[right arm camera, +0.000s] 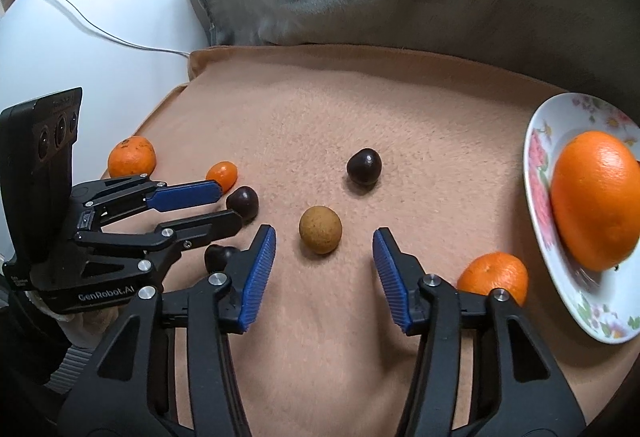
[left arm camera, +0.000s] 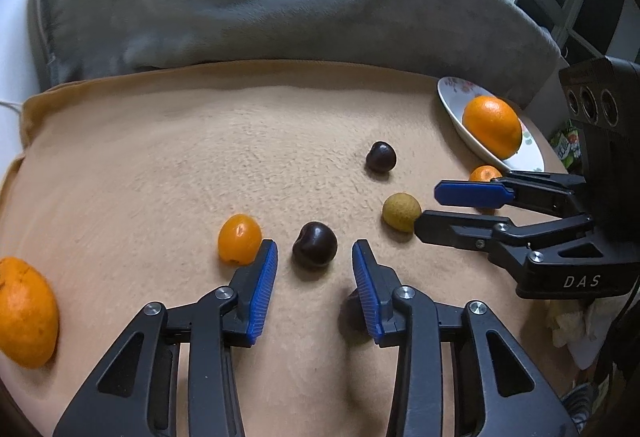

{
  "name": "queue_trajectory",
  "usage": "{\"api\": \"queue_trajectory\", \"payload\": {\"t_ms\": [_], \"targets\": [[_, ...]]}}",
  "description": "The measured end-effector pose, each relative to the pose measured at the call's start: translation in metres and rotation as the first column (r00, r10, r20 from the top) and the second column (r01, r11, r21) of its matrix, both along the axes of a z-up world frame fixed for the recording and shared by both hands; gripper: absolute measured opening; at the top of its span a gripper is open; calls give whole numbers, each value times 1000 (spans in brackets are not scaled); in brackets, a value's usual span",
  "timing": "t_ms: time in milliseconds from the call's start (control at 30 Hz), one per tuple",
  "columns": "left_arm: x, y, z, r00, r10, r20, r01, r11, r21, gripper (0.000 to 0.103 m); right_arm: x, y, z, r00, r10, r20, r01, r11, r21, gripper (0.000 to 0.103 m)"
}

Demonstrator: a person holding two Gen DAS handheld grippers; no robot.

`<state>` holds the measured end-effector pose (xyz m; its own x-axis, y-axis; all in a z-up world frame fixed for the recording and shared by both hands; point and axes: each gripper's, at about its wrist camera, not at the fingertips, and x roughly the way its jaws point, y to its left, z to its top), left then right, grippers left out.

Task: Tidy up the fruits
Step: 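Grasp a dark purple fruit with the left tool while the right tool grasps a brown round fruit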

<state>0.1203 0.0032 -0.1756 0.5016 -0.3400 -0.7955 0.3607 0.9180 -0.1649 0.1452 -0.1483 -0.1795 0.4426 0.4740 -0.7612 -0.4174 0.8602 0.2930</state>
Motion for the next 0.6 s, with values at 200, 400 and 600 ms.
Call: {"api": "queue_trajectory", "payload": {"t_ms": [200,400,600], "targets": [[8,-4,-6,1000,-8,-4,8,1000,20,35,9,4,-6,1000,12,-18,-12,1000,1,44],[13,-10,-9,1000,-18,2,18,998,65,29,14,8,-8,999,27,-19,-27,1000,-16,39],[11,-11,-7,999,-35,18,33,995,90,22,18,10,-11,999,33,-22,-34,999,-36,31]]}}
